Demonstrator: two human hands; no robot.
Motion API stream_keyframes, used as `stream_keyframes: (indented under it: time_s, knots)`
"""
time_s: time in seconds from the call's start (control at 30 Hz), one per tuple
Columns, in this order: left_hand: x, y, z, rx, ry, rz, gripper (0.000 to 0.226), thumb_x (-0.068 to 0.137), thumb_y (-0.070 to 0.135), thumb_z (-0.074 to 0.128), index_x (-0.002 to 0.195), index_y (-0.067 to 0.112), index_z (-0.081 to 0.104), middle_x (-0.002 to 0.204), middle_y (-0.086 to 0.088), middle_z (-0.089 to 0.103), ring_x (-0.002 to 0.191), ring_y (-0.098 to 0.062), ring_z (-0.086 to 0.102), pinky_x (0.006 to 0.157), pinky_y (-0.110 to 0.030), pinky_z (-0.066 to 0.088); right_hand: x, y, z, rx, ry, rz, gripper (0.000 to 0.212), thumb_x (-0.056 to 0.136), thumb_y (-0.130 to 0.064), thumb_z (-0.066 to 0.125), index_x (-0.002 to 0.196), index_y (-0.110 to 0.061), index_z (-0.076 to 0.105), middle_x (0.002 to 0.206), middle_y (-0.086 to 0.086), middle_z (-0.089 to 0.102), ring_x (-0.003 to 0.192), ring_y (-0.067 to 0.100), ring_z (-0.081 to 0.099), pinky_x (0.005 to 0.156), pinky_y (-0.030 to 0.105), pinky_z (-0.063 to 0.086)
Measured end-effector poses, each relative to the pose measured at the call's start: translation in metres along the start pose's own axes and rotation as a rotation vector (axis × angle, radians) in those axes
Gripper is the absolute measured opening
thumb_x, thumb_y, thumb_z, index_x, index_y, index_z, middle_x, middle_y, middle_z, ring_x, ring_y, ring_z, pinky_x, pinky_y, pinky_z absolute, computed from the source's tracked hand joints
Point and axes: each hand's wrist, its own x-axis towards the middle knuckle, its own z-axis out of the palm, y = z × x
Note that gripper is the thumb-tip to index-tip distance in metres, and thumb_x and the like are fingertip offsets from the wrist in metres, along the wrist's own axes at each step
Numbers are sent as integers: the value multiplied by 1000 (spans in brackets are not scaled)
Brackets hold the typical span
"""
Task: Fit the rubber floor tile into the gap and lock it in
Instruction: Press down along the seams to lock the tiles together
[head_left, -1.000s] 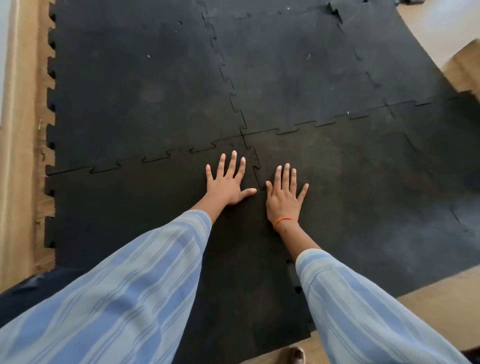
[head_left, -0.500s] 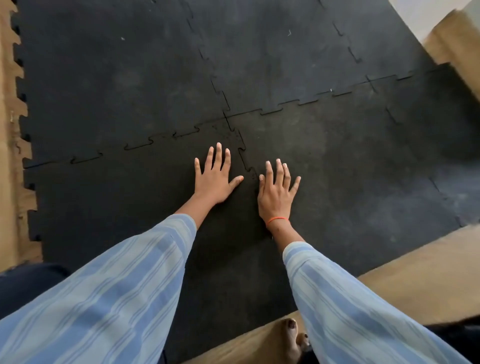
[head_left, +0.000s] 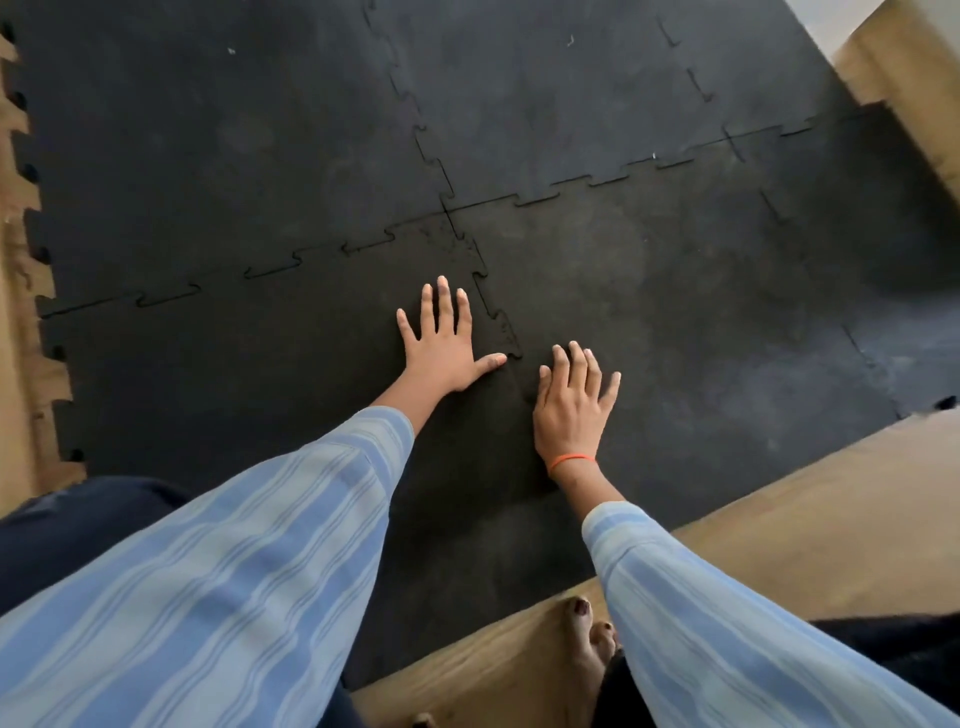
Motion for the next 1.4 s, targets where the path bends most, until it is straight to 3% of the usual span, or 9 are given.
stream_keyframes:
  time_s: [0.1,0.23,0.4,0.63,0.93,1.17,1.3,1.4]
  knots:
    - [-1,3,2,4,0,-13,105,83,78,28,146,12,-24,151,-13,-36,140,-33,-29,109,-62,-8,6,3,5,-81,35,-99,34,92,-19,55,125,-14,58,131,12,58,126,30,51,105,66,28]
    - [-5,-1,-1,19,-4,6,104,82,78,29,148,13,-21,152,-14,-33,141,-33,-26,111,-61,-5,4,2,3,-95,-11,-155,37,90,-17,56,128,-17,56,131,12,56,127,30,49,105,68,26]
    - [-9,0,-1,24,-19,25,104,84,76,32,148,14,-20,152,-15,-32,142,-34,-24,111,-61,-4,-14,11,-2,9,-101,-44,39,99,-31,37,132,-16,50,145,6,44,138,25,36,114,55,19]
    - [-11,7,-8,-2,-39,2,105,84,74,36,148,11,-19,152,-17,-32,140,-37,-26,109,-64,-4,-69,31,-17,-14,-77,59,38,98,-34,38,130,-17,50,141,8,47,135,27,39,114,57,18]
    - [-6,10,-8,-35,-64,-6,107,83,73,39,147,13,-22,151,-16,-36,139,-38,-29,108,-65,-6,-68,33,-13,27,-35,82,35,95,-34,46,125,-19,54,136,9,49,131,28,41,115,59,17]
    - [-4,5,1,-40,-30,7,107,81,76,35,147,15,-24,150,-14,-37,139,-35,-30,108,-64,-9,-88,25,-10,6,-99,180,44,97,-41,31,133,-21,47,146,5,40,140,25,31,117,55,11]
    - [-4,5,1,-45,-15,6,107,81,78,34,147,15,-23,151,-14,-35,140,-35,-28,109,-64,-8,-85,24,-13,-20,-133,131,44,97,-40,37,136,-21,46,150,6,37,141,26,29,117,57,11]
    - [-4,4,2,-37,2,11,107,81,78,33,147,15,-22,151,-14,-35,140,-34,-28,109,-63,-8,-85,21,-13,13,-165,-90,46,97,-37,36,139,-19,43,153,4,34,143,21,28,118,52,11]
